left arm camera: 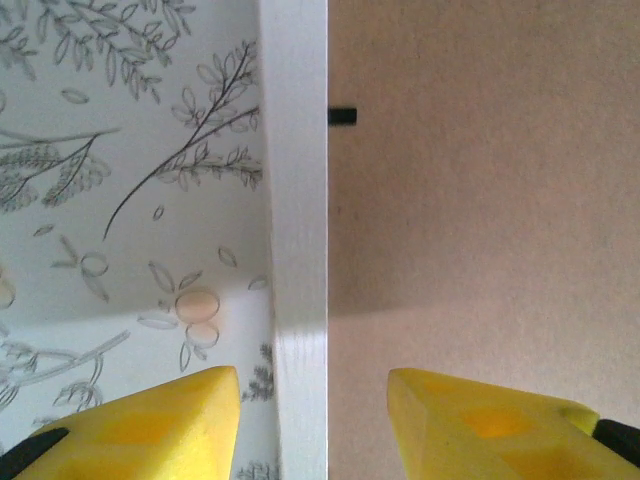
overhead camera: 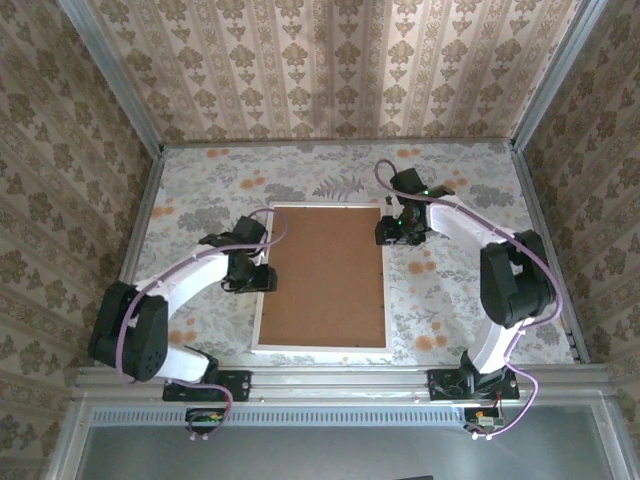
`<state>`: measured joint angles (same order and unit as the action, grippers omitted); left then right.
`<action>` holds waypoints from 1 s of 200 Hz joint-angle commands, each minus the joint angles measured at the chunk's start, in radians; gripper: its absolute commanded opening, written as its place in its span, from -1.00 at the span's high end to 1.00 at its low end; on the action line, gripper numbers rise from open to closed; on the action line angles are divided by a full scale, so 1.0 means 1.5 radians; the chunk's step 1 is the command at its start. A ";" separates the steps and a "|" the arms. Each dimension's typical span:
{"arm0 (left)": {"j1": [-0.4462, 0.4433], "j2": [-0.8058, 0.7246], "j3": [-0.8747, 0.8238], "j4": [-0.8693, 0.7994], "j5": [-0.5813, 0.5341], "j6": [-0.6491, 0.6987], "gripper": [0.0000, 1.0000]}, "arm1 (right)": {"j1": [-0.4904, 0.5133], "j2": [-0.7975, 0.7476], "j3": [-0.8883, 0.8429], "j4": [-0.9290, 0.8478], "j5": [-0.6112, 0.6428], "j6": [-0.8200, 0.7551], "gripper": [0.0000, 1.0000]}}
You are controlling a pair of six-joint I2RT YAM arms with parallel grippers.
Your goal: Put the photo into the frame
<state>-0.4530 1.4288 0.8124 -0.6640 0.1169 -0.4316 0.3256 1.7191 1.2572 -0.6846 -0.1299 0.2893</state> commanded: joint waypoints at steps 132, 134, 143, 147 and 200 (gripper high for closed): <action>0.055 0.103 -0.016 0.104 0.042 0.046 0.64 | 0.389 -0.030 -0.126 0.162 -0.269 -0.168 -0.18; 0.055 0.103 -0.016 0.104 0.042 0.046 0.64 | 0.395 -0.025 -0.123 0.164 -0.265 -0.167 -0.18; 0.055 0.104 -0.017 0.105 0.042 0.047 0.65 | 0.417 -0.005 -0.117 0.181 -0.252 -0.162 -0.16; 0.056 0.104 -0.018 0.105 0.042 0.047 0.65 | 0.424 0.004 -0.117 0.190 -0.246 -0.157 -0.14; 0.061 0.106 -0.020 0.106 0.048 0.055 0.67 | 0.479 0.076 -0.077 0.205 -0.213 -0.147 0.22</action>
<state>-0.3702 1.5436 0.8188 -0.5243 0.2146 -0.3645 1.0218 1.8080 1.0874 -0.3977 -0.4931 0.0685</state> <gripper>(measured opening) 0.170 0.438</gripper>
